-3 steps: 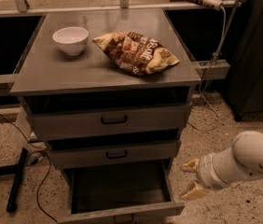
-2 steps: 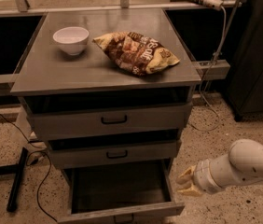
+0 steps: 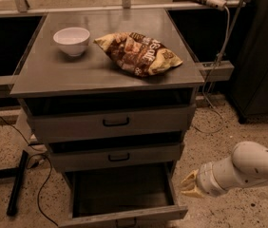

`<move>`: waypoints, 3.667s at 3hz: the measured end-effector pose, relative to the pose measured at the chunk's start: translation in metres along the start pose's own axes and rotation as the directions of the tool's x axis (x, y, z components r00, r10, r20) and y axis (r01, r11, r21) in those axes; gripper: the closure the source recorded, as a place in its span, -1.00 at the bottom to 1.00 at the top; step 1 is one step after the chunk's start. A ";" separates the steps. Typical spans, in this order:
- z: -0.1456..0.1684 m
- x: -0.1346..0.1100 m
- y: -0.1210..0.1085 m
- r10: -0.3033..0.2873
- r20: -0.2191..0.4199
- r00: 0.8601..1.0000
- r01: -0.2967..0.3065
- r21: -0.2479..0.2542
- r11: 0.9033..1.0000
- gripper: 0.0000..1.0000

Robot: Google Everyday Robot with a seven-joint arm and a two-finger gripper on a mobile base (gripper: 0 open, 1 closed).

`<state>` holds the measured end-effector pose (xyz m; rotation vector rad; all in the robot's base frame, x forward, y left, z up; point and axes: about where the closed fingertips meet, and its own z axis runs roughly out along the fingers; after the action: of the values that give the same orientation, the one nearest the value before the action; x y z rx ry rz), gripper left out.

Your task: Close bottom drawer

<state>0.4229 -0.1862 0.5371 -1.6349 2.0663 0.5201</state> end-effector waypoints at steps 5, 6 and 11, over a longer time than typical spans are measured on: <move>0.103 0.077 -0.035 0.082 0.082 0.993 -0.098 0.205 0.974 1.00; 0.104 0.075 -0.029 0.052 0.065 0.997 -0.065 0.213 0.975 1.00; 0.225 0.137 -0.030 -0.113 0.066 0.991 0.098 0.194 0.976 1.00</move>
Offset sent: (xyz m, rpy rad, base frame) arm 0.0171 -0.0050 -0.0836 -0.0075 -0.0515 -0.1413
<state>0.4519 -0.1788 0.2737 -1.5772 1.8987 0.3317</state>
